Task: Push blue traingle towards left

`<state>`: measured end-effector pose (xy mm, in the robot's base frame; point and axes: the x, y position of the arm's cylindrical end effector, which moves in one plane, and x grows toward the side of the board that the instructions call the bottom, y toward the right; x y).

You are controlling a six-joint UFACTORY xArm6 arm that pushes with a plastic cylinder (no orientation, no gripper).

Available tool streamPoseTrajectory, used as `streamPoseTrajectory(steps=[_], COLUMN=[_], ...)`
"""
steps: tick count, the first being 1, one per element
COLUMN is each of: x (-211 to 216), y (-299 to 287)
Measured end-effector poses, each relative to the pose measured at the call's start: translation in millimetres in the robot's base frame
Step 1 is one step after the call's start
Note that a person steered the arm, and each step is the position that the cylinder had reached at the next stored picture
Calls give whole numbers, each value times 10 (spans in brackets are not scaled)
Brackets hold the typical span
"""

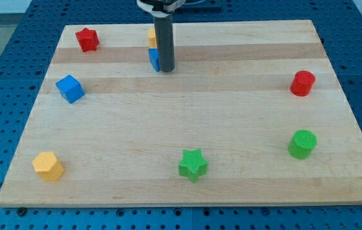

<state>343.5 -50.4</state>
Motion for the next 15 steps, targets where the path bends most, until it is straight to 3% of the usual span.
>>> streamPoseTrajectory(steps=[1,2,5,10,11,12,15], x=[-29,-402,-333,160,99,-291,-260], y=[339,401,-94,-1011,-609,-512,-1114])
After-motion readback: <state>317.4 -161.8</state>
